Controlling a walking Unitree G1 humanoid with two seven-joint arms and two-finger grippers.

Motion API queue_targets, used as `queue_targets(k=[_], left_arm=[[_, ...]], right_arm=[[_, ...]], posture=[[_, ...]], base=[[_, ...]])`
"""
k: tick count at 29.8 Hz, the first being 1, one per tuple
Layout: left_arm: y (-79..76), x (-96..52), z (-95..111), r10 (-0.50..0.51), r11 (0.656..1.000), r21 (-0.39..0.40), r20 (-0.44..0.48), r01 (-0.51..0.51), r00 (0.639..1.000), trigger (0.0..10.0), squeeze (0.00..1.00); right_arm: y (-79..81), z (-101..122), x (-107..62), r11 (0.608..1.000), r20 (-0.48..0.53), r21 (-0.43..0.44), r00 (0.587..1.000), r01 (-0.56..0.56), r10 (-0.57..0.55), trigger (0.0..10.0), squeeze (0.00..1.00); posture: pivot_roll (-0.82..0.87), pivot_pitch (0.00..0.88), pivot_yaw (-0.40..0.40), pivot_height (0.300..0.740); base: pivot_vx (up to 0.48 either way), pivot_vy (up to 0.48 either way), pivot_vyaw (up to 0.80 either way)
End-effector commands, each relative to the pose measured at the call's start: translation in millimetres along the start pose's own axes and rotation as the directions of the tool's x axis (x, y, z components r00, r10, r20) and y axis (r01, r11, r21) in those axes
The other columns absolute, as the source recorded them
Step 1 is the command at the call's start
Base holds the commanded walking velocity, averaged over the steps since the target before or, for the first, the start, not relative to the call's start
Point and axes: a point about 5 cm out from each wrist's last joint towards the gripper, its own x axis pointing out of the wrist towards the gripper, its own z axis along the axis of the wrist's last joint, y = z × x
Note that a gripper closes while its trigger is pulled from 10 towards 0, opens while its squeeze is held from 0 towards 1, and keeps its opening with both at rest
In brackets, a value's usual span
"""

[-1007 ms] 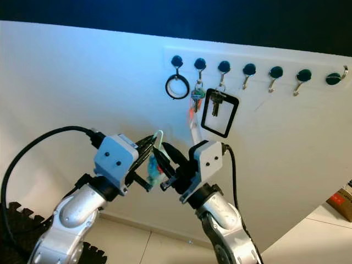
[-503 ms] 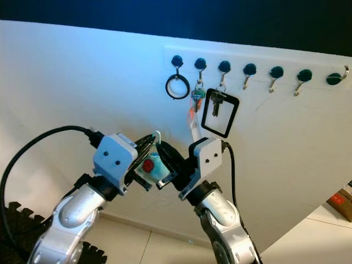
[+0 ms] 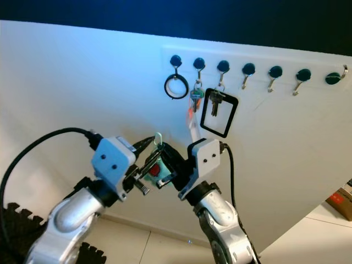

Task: Hang keys on a hook

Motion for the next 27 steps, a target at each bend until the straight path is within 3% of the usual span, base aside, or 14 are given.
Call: queue_targets(k=[1, 3, 8, 14, 18, 20, 22, 27], left_arm=[[0.8, -8.3, 1, -0.044, 0.998, -0.035, -0.020, 0.043, 0.999, 10.0, 0.00], [3.2, -17.1, 0, -0.084, 0.993, -0.083, -0.046, 0.080, 0.995, 10.0, 0.00], [5.2, -23.3, -6, -0.090, 0.989, -0.127, -0.075, 0.080, 0.993, 10.0, 0.00], [25.2, -8.5, -8, 0.053, 0.996, -0.074, -0.067, -0.058, 0.996, 10.0, 0.00], [27.3, -6.5, -8, 0.067, 0.995, -0.066, -0.063, -0.071, 0.996, 10.0, 0.00], [29.8, -4.9, -8, 0.077, 0.995, -0.065, -0.064, -0.081, 0.995, 10.0, 0.00], [31.8, -3.1, -10, 0.068, 0.995, -0.068, -0.073, -0.073, 0.995, 10.0, 0.00], [32.0, -0.2, -11, 0.049, 0.996, -0.075, -0.075, -0.054, 0.996, 10.0, 0.00]], right_arm=[[-6.6, -5, -3.9, 0.999, -0.022, -0.002, 0.999, 0.041, -0.041, 10.0, 0.00], [-14.7, -11, -11.4, 0.996, -0.057, -0.007, 0.995, 0.085, -0.085, 10.0, 0.00], [-27.8, -27, -28.8, 0.989, -0.135, -0.029, 0.980, 0.143, -0.146, 10.0, 0.00], [-34.5, -29, -56.0, 0.994, -0.216, -0.034, 0.970, 0.104, -0.109, 10.0, 0.00], [-36.1, -28, -60.4, 0.994, -0.226, -0.042, 0.968, 0.102, -0.108, 10.0, 0.00], [-38.4, -25, -69.3, 0.995, -0.249, -0.060, 0.964, 0.076, -0.089, 10.0, 0.00], [-40.4, -8, -85.8, 0.998, -0.283, -0.063, 0.959, -0.014, -0.005, 10.0, 0.00], [-44.1, 21, -99.8, 0.993, -0.295, -0.058, 0.952, -0.103, 0.081, 10.0, 0.00]], posture=[[0.11, 0.171, 0.009, 0.740], [0.11, 0.171, 0.010, 0.740], [0.10, 0.171, 0.010, 0.740], [0.09, 0.164, 0.011, 0.740], [0.08, 0.164, 0.011, 0.740], [0.06, 0.162, 0.020, 0.740], [0.04, 0.162, 0.031, 0.740], [0.02, 0.166, 0.043, 0.740]], base=[[0.000, 0.000, 0.00], [0.000, 0.000, 0.00], [0.000, 0.000, 0.00], [0.000, 0.000, 0.00], [0.000, 0.000, 0.00], [0.000, 0.000, 0.00], [0.000, 0.000, 0.00], [0.000, 0.000, 0.00]])
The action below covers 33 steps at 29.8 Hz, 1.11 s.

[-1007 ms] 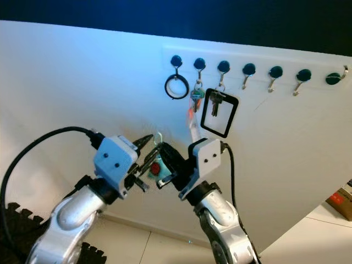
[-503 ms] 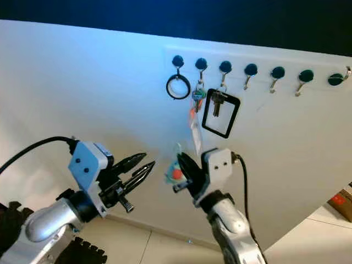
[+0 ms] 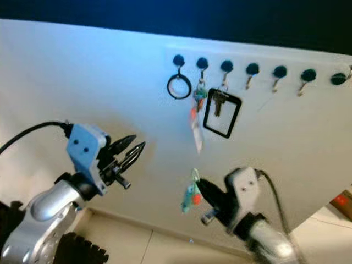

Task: Hang keys on a hook

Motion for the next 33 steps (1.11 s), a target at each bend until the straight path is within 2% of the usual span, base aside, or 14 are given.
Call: queue_targets(k=[1, 2, 5, 8, 11, 13, 21, 26, 29, 33], left_arm=[[-1.3, 2.4, 0, -0.024, 1.000, -0.005, 0.003, 0.024, 1.000, 10.0, 0.00], [-1.3, 2.4, 0, -0.024, 1.000, -0.005, 0.003, 0.024, 1.000, 10.0, 0.00], [-0.9, 8.2, 1, -0.027, 1.000, -0.006, 0.016, 0.027, 1.000, 10.0, 0.00], [0.3, 9.7, 2, -0.017, 1.000, -0.010, 0.024, 0.017, 1.000, 10.0, 0.00], [1.1, 10.2, 2, -0.012, 1.000, -0.012, 0.024, 0.012, 1.000, 10.0, 0.00], [2.6, 11.1, 1, -0.004, 1.000, -0.017, 0.023, 0.004, 1.000, 10.0, 0.00], [2.7, 14.2, -1, -0.012, 1.000, -0.020, 0.021, 0.013, 1.000, 10.0, 0.00], [1.3, 20.2, 0, -0.034, 0.999, -0.024, 0.031, 0.034, 0.999, 10.0, 0.00], [1.2, 21.3, 0, -0.035, 0.999, -0.024, 0.035, 0.036, 0.999, 10.0, 0.00], [1.8, 21.8, 1, -0.028, 0.999, -0.024, 0.039, 0.029, 0.999, 10.0, 0.00]], right_arm=[[-0.5, 14, -8.7, 0.999, 0.024, 0.018, 0.999, -0.042, 0.041, 10.0, 0.00], [-0.5, 14, -8.7, 0.999, 0.024, 0.018, 0.999, -0.042, 0.041, 10.0, 0.00], [-19.7, 39, -28.4, 1.000, 0.076, -0.006, 0.997, -0.002, 0.002, 10.0, 0.00], [-28.9, 48, -34.0, 0.998, 0.098, -0.030, 0.994, 0.048, -0.045, 10.0, 0.00], [-32.6, 52, -36.5, 0.997, 0.109, -0.040, 0.992, 0.071, -0.067, 10.0, 0.00], [-40.2, 58, -42.0, 0.989, 0.130, -0.063, 0.984, 0.133, -0.124, 10.0, 0.00], [-46.4, 76, -50.5, 0.976, 0.193, -0.053, 0.961, 0.211, -0.197, 10.0, 0.00], [-65.2, 107, -54.2, 0.956, 0.396, 0.052, 0.873, 0.289, -0.285, 10.0, 0.00], [-67.4, 111, -52.8, 0.958, 0.421, 0.069, 0.862, 0.278, -0.281, 10.0, 0.00], [-80.8, 119, -53.6, 0.945, 0.450, 0.098, 0.833, 0.312, -0.322, 10.0, 0.00]], posture=[[0.02, 0.166, 0.045, 0.740], [0.02, 0.166, 0.045, 0.740], [0.02, 0.169, 0.048, 0.740], [0.01, 0.172, 0.050, 0.740], [0.01, 0.174, 0.049, 0.740], [0.00, 0.177, 0.057, 0.740], [-0.01, 0.177, 0.067, 0.740], [-0.02, 0.176, 0.081, 0.740], [-0.02, 0.176, 0.080, 0.740], [-0.01, 0.174, 0.076, 0.740]], base=[[0.000, 0.000, 0.00], [0.000, 0.000, 0.00], [0.000, 0.000, 0.00], [0.000, 0.000, 0.00], [0.000, 0.000, 0.00], [0.000, 0.000, 0.00], [0.000, 0.000, 0.00], [0.000, 0.000, 0.00], [0.000, 0.000, 0.00], [0.000, 0.000, 0.00]])
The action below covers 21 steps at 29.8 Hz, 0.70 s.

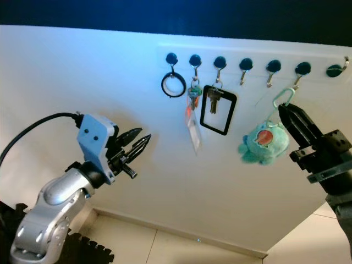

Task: Hang keys on a hook

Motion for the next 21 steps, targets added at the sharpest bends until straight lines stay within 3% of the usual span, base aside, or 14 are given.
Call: queue_targets(k=[1, 12, 21], left_arm=[[-3.1, 0.9, -2, -0.008, 1.000, -0.022, 0.005, 0.008, 1.000, 10.0, 0.00], [-4.0, -1.6, -2, 0.009, 1.000, -0.022, 0.008, -0.009, 1.000, 10.0, 0.00], [-4.6, -3.2, -2, 0.016, 1.000, -0.026, 0.007, -0.016, 1.000, 10.0, 0.00]], right_arm=[[-7.5, 5, 0.9, 1.000, 0.010, -0.004, 1.000, 0.022, -0.022, 10.0, 0.00], [-7.0, -5, 13.8, 0.996, -0.016, 0.076, 0.999, -0.035, 0.036, 10.0, 0.00], [-11.8, -10, 10.7, 0.993, -0.037, 0.111, 0.999, -0.028, 0.032, 10.0, 0.00]], posture=[[-0.01, 0.173, 0.071, 0.740], [0.01, 0.175, 0.052, 0.740], [0.01, 0.181, 0.049, 0.740]], base=[[0.000, 0.000, 0.00], [0.000, 0.000, 0.00], [0.000, 0.000, 0.00]])
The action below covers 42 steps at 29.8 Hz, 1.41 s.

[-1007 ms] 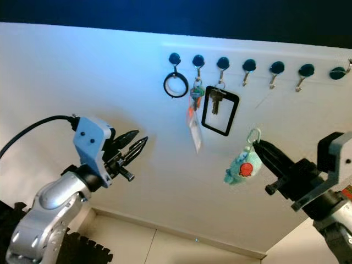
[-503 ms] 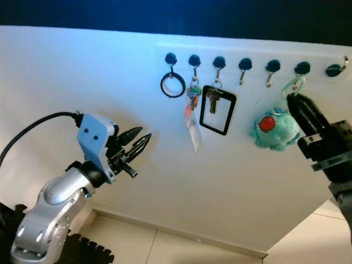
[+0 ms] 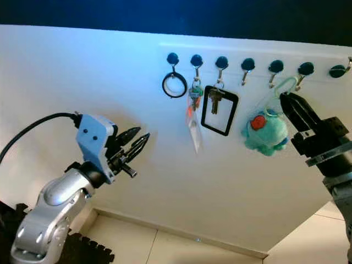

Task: Hang keys on a hook

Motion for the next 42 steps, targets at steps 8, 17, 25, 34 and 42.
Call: queue_targets(k=[8, 17, 25, 34, 42], left_arm=[[-3.9, -3.0, -1, -0.009, 1.000, -0.017, 0.001, 0.009, 1.000, 10.0, 0.00], [-4.6, 0.2, -2, -0.026, 0.999, -0.023, -0.001, 0.026, 1.000, 10.0, 0.00], [-5.3, -0.1, -3, -0.026, 0.999, -0.024, 0.000, 0.026, 1.000, 10.0, 0.00], [-5.2, -2.2, -4, -0.021, 0.999, -0.025, -0.005, 0.021, 1.000, 10.0, 0.00], [-5.8, -0.5, -4, -0.037, 0.999, -0.026, -0.007, 0.036, 0.999, 10.0, 0.00]], right_arm=[[-3.3, 0, -7.1, 1.000, -0.017, 0.000, 1.000, 0.013, -0.013, 10.0, 0.00], [3.1, 10, -8.7, 0.998, -0.024, -0.066, 1.000, -0.020, 0.018, 10.0, 0.00], [5.2, 14, -2.5, 0.995, -0.023, -0.082, 0.998, -0.056, 0.054, 10.0, 0.00], [2.5, 15, -6.8, 0.996, -0.022, -0.085, 0.999, -0.035, 0.034, 10.0, 0.00], [-1.3, 22, -15.6, 0.993, -0.015, -0.114, 1.000, 0.007, -0.008, 10.0, 0.00]], posture=[[0.01, 0.183, 0.055, 0.740], [0.00, 0.181, 0.068, 0.740], [0.00, 0.177, 0.057, 0.740], [0.00, 0.177, 0.060, 0.740], [-0.01, 0.181, 0.075, 0.740]], base=[[0.000, 0.000, 0.00], [0.000, 0.000, 0.00], [0.000, 0.000, 0.00], [0.000, 0.000, 0.00], [0.000, 0.000, 0.00]])
